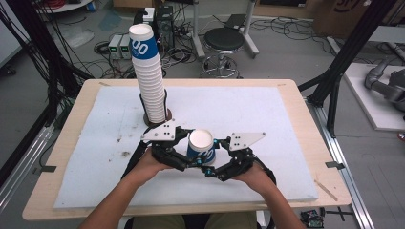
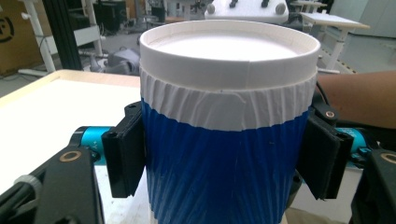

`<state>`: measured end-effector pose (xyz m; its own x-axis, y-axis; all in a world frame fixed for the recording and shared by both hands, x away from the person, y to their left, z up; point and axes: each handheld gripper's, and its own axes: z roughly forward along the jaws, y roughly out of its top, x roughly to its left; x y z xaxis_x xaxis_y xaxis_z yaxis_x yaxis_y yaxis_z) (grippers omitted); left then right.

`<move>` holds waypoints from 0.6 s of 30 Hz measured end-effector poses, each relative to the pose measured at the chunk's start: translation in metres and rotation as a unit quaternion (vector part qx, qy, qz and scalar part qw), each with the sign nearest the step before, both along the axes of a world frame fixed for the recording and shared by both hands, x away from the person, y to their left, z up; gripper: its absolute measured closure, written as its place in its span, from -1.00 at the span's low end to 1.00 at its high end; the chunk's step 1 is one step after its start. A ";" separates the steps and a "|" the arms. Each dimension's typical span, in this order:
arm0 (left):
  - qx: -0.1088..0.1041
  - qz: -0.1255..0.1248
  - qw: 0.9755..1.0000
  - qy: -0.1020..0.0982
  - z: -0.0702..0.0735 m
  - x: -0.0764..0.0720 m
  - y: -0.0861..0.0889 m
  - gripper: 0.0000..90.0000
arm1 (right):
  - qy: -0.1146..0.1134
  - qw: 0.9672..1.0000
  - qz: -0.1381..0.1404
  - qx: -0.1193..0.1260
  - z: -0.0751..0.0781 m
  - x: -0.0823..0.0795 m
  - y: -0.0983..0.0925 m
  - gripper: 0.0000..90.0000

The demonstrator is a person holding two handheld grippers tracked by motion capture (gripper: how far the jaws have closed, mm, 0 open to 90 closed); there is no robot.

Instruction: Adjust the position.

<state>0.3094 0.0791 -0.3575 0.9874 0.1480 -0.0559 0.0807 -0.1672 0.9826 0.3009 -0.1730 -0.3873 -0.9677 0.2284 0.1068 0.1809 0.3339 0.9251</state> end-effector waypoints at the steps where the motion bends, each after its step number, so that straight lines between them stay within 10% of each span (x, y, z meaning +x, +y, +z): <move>1: -0.003 0.000 1.000 0.000 0.000 -0.001 0.000 -0.39 | -0.002 1.000 0.001 0.002 0.001 -0.001 0.000 -0.59; 18: 0.017 0.009 0.999 0.044 -0.003 0.001 0.003 -0.65 | 0.004 1.000 0.003 -0.028 0.008 0.001 -0.010 -0.34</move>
<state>0.3104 0.0818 -0.3608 0.9759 0.1698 -0.1374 0.1703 -0.1973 0.9654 0.3015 -0.1831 -0.3793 -0.9683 0.2286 0.1009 0.1853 0.3859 0.9037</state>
